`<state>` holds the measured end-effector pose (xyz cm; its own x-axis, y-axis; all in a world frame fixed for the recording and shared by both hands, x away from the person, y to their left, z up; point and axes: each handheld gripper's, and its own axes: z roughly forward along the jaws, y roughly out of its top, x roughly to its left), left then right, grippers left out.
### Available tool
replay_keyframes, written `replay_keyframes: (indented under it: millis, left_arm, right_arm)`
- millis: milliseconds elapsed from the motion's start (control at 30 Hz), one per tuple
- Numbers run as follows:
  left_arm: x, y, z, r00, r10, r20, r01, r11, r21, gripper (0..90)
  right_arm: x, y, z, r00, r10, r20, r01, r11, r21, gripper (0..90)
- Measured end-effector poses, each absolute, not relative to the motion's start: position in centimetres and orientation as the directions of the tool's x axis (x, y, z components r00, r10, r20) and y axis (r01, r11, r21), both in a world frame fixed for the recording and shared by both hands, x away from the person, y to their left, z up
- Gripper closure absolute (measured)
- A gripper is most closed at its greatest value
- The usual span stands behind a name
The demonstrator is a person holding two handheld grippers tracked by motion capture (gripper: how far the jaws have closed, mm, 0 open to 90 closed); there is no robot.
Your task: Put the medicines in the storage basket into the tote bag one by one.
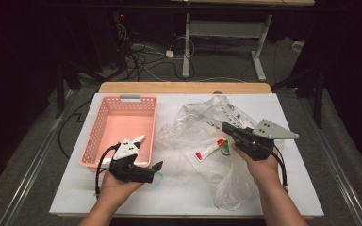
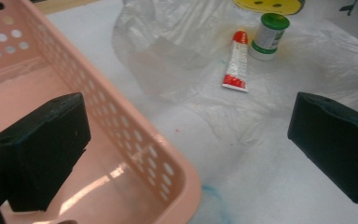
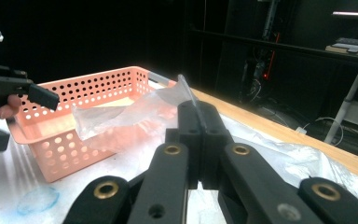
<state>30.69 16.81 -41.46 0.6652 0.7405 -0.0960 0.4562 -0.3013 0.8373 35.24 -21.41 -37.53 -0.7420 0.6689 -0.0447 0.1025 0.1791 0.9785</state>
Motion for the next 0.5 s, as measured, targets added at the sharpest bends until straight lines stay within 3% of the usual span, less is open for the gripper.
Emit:
replay_keyframes:
  millis: [500]
  left_arm:
    - [32.1,21.5,-41.8,0.557,0.826,-0.087,0.508,-0.256,0.822,0.0]
  right_arm:
    - [35.1,-21.4,-37.5,-0.744,0.667,-0.049,0.1,0.183,0.978,90.0]
